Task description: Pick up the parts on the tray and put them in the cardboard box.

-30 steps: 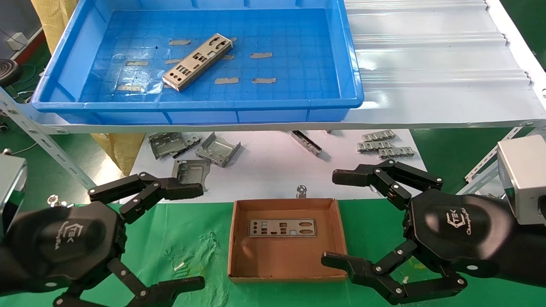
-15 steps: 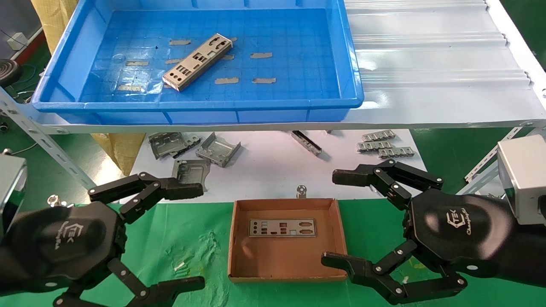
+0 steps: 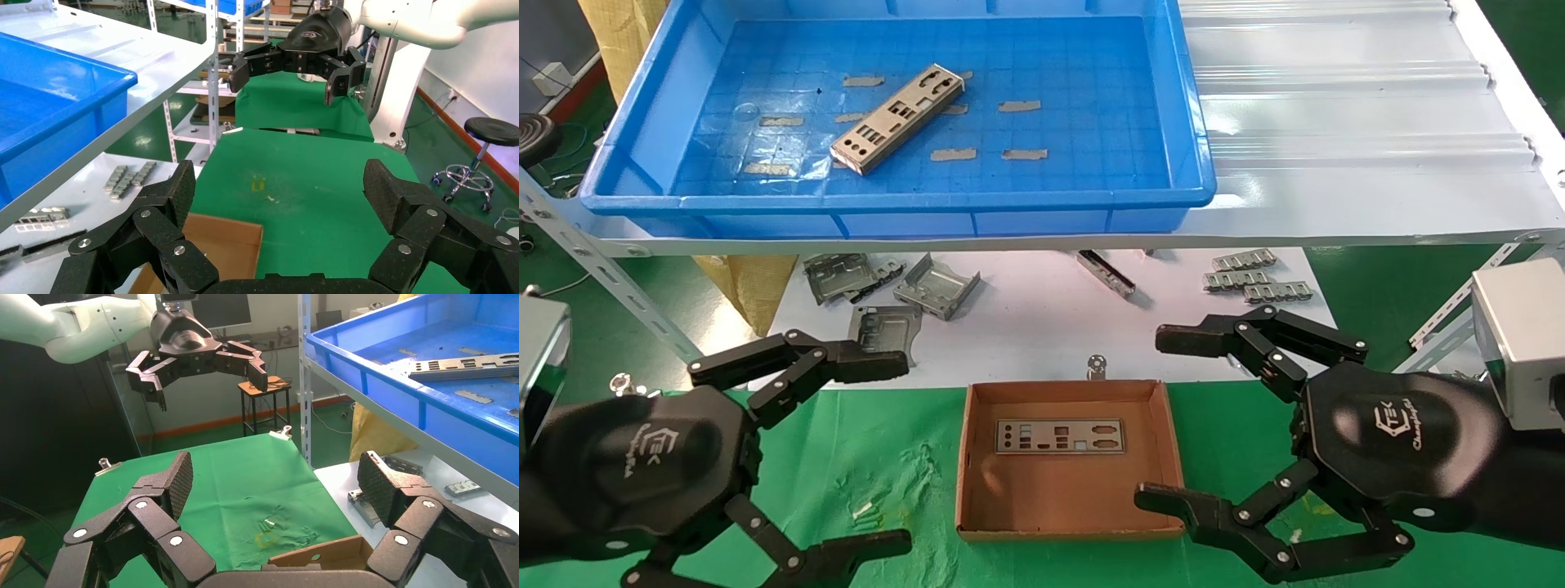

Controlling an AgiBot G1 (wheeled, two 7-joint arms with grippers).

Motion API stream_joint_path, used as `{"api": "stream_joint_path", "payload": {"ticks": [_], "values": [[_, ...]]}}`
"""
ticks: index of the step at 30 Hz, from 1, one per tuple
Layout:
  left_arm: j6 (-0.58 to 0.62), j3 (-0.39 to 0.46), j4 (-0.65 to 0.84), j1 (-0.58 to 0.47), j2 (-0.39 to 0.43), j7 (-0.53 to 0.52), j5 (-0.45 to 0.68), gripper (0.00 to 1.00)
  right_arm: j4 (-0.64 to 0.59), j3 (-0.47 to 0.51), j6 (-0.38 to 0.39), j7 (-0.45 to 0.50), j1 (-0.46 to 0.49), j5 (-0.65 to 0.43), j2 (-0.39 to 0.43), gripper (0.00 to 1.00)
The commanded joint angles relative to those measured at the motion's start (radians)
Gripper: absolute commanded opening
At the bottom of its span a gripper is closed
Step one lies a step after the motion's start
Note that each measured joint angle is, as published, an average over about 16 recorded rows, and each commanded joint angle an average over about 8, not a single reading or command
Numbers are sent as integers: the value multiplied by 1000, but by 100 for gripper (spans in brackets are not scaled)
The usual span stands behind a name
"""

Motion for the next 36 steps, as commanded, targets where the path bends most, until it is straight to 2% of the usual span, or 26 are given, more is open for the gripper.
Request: {"api": "stream_joint_path", "payload": {"ticks": [1,36], "values": [[0,0,0,0,0,0,0,100,0,0,0,0,0,0,0,100],[0,0,0,0,0,0,0,100,0,0,0,0,0,0,0,100]]}}
